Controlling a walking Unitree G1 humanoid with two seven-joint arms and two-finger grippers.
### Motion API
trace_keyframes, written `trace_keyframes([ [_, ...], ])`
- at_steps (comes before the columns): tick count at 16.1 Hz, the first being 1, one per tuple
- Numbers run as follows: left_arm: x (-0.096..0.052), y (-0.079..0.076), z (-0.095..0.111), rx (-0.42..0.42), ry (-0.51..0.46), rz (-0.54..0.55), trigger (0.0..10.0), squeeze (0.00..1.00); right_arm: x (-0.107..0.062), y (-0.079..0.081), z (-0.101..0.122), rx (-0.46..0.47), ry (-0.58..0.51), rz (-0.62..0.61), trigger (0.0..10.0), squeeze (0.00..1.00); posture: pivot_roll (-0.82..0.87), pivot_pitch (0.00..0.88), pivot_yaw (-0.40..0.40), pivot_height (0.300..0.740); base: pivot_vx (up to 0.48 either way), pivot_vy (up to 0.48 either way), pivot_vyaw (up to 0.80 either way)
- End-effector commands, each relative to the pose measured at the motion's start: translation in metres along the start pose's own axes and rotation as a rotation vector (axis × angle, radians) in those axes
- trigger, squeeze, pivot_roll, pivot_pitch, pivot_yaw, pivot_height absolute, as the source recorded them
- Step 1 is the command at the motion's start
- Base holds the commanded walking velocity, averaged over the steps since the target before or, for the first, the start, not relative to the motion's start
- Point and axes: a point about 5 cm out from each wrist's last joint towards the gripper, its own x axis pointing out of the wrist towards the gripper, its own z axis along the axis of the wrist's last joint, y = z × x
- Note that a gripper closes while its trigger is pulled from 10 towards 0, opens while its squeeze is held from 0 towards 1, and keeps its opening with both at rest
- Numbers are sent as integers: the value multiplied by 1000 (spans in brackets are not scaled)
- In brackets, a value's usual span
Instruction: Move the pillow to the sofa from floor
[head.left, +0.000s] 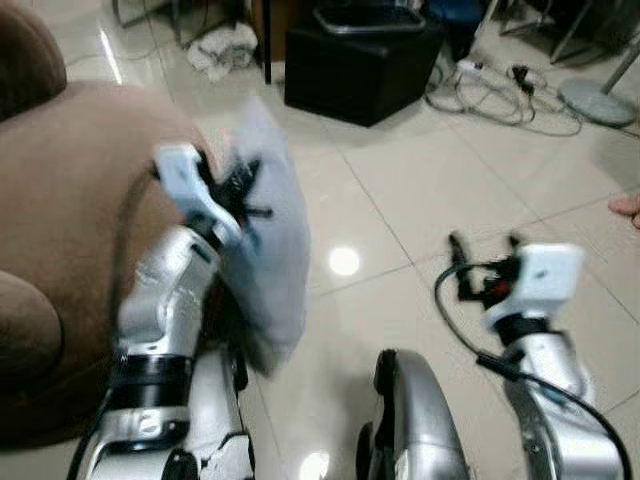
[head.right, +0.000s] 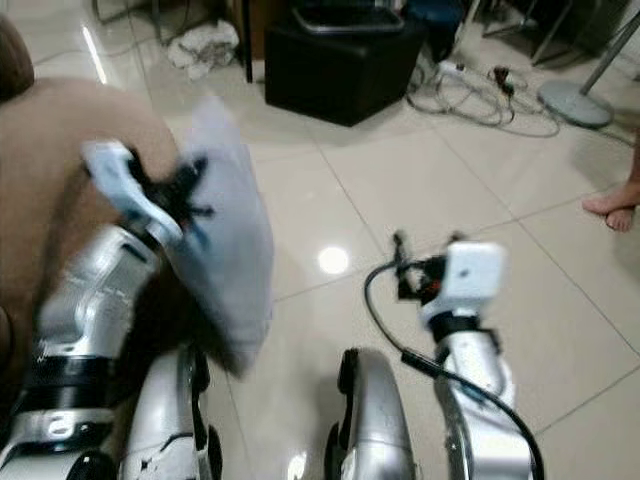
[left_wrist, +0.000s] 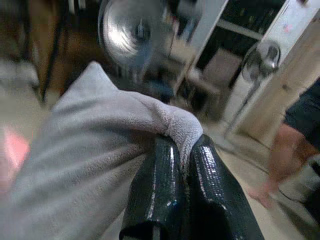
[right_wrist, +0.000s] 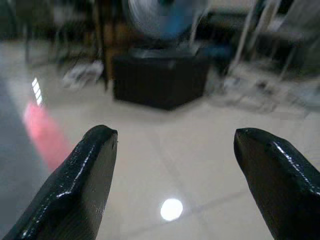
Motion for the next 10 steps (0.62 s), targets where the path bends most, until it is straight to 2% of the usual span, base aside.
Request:
trace_keyframes([
  [1,-5,-10,-4,93,39,-35,10000,0,-1,-3,7,-1,-28,-32,10000,0,28,27,-78,550,0,0,0],
  [4,-10,-18,-14,166,83,-28,10000,0,-1,14,4,5,4,87,10000,0,43,24,-90,580,0,0,0],
  [6,-11,-21,-14,259,89,10,10000,0,0,26,0,-16,27,190,10000,0,50,26,-88,600,0,0,0],
  [9,-14,-21,-12,275,76,20,10000,0,2,15,3,-10,22,121,10000,0,46,30,-89,635,0,0,0],
  [10,-16,-20,-15,295,100,28,10000,0,3,9,-1,-25,48,68,10000,0,46,28,-85,645,0,0,0],
])
